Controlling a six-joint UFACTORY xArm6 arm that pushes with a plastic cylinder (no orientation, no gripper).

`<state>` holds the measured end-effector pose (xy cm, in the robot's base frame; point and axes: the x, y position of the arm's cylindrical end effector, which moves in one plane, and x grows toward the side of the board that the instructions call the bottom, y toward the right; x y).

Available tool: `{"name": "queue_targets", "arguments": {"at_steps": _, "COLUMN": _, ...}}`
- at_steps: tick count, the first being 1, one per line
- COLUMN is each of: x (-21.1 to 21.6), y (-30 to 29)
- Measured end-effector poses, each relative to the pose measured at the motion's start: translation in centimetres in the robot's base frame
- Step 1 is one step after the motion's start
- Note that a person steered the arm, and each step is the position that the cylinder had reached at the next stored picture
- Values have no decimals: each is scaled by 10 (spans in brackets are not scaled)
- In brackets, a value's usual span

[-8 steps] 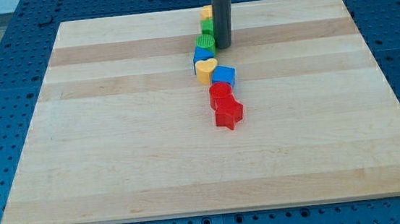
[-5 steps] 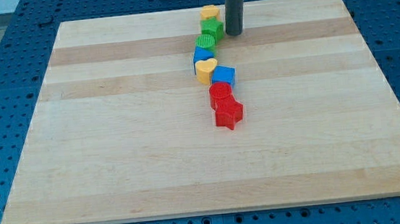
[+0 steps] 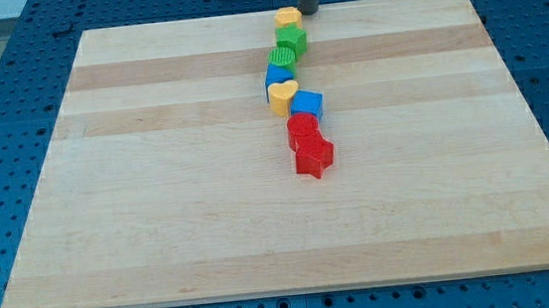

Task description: Push yellow hexagon along with green star a bit down

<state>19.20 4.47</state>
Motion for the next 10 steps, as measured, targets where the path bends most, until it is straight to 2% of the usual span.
{"name": "queue_targets", "arguments": {"at_steps": 2, "x": 1, "y": -33}}
{"name": "queue_targets", "arguments": {"at_steps": 10, "x": 22, "y": -36}}
